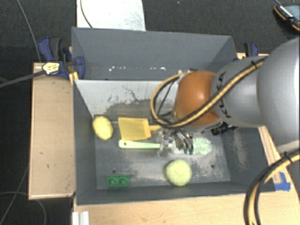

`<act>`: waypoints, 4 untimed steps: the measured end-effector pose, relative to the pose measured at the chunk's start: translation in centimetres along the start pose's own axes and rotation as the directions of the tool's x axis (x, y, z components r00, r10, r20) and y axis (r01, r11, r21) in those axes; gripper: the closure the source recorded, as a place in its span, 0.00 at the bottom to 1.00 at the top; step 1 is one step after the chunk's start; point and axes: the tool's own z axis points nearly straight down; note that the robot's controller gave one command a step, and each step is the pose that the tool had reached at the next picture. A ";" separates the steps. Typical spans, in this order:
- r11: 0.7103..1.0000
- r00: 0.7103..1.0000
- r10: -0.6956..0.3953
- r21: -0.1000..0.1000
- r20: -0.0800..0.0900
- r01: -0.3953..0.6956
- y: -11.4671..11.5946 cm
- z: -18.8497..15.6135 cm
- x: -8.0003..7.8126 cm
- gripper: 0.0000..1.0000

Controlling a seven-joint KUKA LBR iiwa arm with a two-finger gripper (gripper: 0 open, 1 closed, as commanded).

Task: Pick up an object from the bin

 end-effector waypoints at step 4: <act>1.000 1.000 0.007 -0.002 0.003 -0.007 0.1 -10.1 -0.1 1.00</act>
Offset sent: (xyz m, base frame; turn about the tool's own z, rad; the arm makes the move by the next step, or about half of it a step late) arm -0.0020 -0.0002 0.0617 0.0013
